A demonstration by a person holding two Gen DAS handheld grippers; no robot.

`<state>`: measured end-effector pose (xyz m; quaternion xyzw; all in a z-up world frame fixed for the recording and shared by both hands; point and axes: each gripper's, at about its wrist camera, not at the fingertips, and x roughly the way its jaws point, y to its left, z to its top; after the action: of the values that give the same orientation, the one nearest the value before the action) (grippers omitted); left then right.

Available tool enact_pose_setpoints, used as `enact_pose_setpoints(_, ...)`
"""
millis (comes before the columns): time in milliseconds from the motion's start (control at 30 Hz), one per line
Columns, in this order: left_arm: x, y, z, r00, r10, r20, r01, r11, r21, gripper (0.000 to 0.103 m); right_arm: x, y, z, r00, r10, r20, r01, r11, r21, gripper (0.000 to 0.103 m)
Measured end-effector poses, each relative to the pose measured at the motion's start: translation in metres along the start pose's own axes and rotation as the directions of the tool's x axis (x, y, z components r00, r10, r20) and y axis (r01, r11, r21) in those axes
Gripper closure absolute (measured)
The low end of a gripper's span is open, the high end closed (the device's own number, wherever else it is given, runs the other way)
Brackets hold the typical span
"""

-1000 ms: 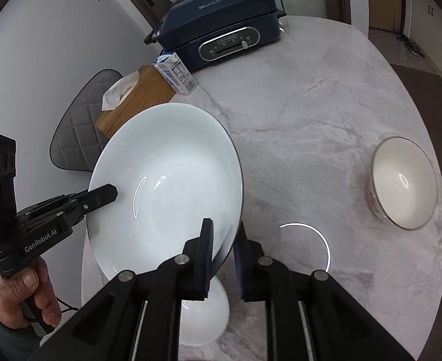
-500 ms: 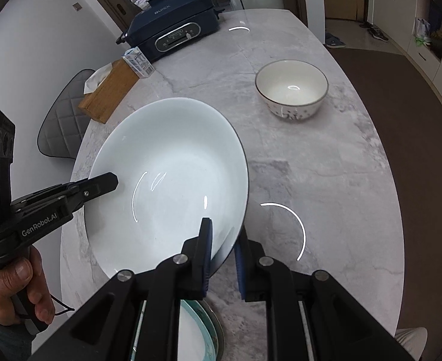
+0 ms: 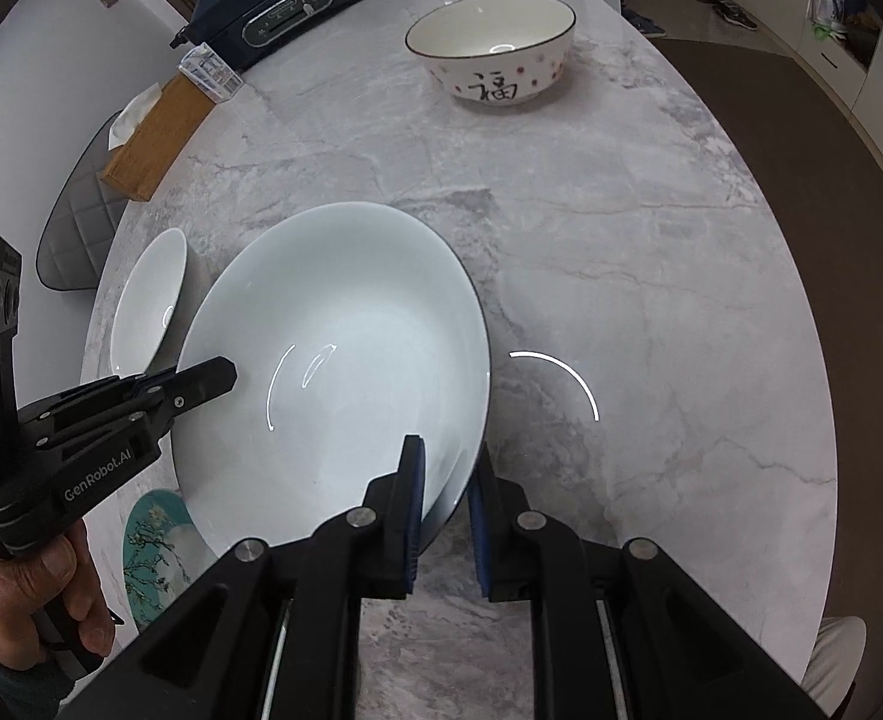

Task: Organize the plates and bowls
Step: 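Lift and carry the large white bowl beside the plate stack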

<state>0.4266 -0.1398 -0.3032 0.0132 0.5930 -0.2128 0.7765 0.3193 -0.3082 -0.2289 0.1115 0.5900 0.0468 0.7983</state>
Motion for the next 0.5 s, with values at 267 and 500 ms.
enact_pose_setpoints(267, 0.005, 0.002, 0.007, 0.999, 0.029, 0.016, -0.029, 0.999, 0.02, 0.094, 0.006, -0.002, 0.0, 1.0, -0.004, 0.003, 0.004, 1.0, -0.013, 0.087)
enact_pose_setpoints(500, -0.002, 0.009, 0.007, 0.999, 0.023, 0.047, -0.023, 1.0, 0.008, 0.085, 0.005, 0.0, -0.002, 1.0, -0.011, 0.02, 0.012, 1.0, -0.029, 0.084)
